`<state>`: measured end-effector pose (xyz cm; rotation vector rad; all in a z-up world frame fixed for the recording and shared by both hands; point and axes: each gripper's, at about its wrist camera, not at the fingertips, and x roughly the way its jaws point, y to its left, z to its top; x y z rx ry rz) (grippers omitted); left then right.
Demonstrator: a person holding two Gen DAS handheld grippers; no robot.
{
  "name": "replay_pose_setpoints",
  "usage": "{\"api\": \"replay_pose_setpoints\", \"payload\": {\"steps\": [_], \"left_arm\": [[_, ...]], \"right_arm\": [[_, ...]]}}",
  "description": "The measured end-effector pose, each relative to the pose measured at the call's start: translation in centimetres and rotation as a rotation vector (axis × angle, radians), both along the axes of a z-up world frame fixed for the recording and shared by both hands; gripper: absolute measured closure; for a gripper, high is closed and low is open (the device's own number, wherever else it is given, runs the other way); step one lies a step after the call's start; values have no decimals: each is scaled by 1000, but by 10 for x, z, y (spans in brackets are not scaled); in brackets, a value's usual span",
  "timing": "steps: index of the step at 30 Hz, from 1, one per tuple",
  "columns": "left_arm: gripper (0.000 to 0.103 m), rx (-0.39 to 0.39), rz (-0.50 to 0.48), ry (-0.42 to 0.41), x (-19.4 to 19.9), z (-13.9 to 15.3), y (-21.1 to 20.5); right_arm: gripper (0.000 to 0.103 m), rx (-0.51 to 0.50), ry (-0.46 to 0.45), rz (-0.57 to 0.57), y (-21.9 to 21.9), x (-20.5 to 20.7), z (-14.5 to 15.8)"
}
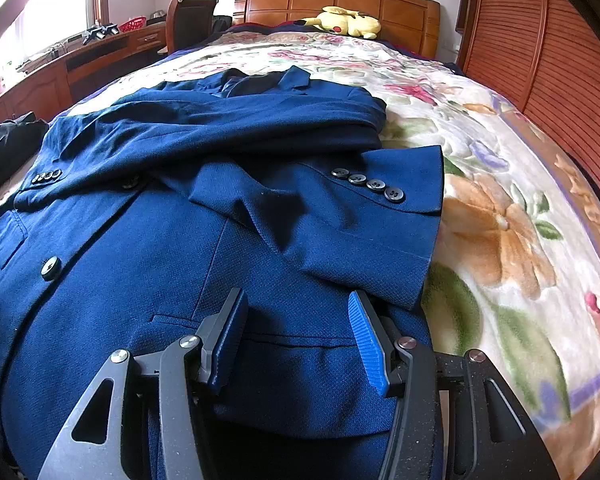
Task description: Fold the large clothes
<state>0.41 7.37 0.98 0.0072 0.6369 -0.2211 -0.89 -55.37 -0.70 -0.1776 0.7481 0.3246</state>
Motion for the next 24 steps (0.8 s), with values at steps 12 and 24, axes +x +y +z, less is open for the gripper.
{"api": "replay_pose_setpoints", "payload": {"steps": [12, 24], "left_arm": [[21, 7, 22, 94, -29, -27, 8], [21, 28, 7, 99, -60, -34, 1]], "right_arm": [[49, -11, -1, 0, 3, -1, 0], [49, 2, -49, -39, -21, -49, 22]]}}
